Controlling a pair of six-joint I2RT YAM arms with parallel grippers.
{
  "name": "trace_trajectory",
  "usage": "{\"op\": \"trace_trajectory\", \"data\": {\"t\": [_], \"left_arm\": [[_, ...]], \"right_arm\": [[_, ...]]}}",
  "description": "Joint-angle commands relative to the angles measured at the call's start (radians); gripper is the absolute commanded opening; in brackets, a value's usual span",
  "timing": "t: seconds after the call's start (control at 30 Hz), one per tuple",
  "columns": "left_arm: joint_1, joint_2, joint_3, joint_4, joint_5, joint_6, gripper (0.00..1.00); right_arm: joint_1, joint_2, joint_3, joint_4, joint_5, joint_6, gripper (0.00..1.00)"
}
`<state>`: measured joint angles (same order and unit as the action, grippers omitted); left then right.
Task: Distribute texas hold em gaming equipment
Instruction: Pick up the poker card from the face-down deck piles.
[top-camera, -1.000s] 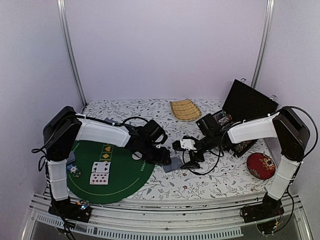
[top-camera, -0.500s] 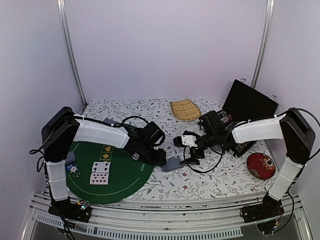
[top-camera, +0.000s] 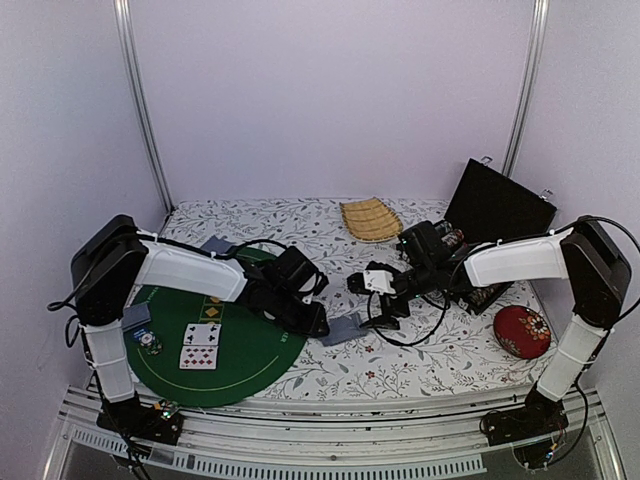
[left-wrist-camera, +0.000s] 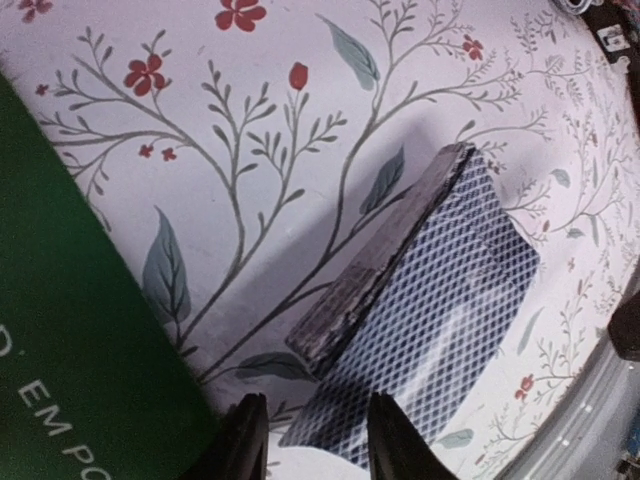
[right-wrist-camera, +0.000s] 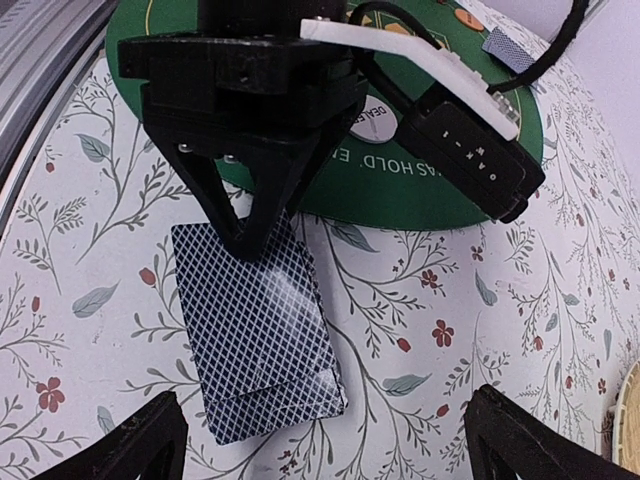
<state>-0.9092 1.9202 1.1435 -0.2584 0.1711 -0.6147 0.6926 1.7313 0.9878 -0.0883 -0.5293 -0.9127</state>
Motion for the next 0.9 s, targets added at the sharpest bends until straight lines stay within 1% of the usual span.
{"op": "trace_trajectory", "data": {"t": [0.0, 0.13, 0.2, 0.37, 0.6, 0.7, 0.87], "left_arm": [[0.006, 0.009, -0.012, 0.047, 0.059, 0.007, 0.24], [0.009, -0.004, -0.013, 0.03, 0.055, 0.012, 0.06], [0.009, -0.016, -0.006, 0.002, 0.037, 0.019, 0.03], [0.009, -0.056, 0.013, -0.069, 0.007, 0.062, 0.0], [0.009, -0.158, 0.0, -0.073, 0.032, 0.18, 0.0], [0.006, -0.229, -0.027, -0.047, 0.02, 0.257, 0.0], [-0.025, -0.407, -0.114, 0.069, 0.014, 0.429, 0.0]], "right_arm": [[-0.001, -0.042, -0.014, 0.003, 0.001, 0.0, 0.99], [0.001, -0.044, -0.014, 0.005, 0.003, 0.006, 0.99], [-0.001, -0.047, -0.014, 0.005, 0.006, 0.007, 0.99], [0.0, -0.06, -0.014, 0.003, 0.02, 0.005, 0.99], [-0.001, -0.107, -0.013, 0.028, 0.007, 0.041, 0.99], [-0.005, -0.157, -0.011, 0.065, -0.043, 0.101, 0.99], [-0.01, -0.233, -0.002, 0.119, -0.201, 0.21, 0.99]]}}
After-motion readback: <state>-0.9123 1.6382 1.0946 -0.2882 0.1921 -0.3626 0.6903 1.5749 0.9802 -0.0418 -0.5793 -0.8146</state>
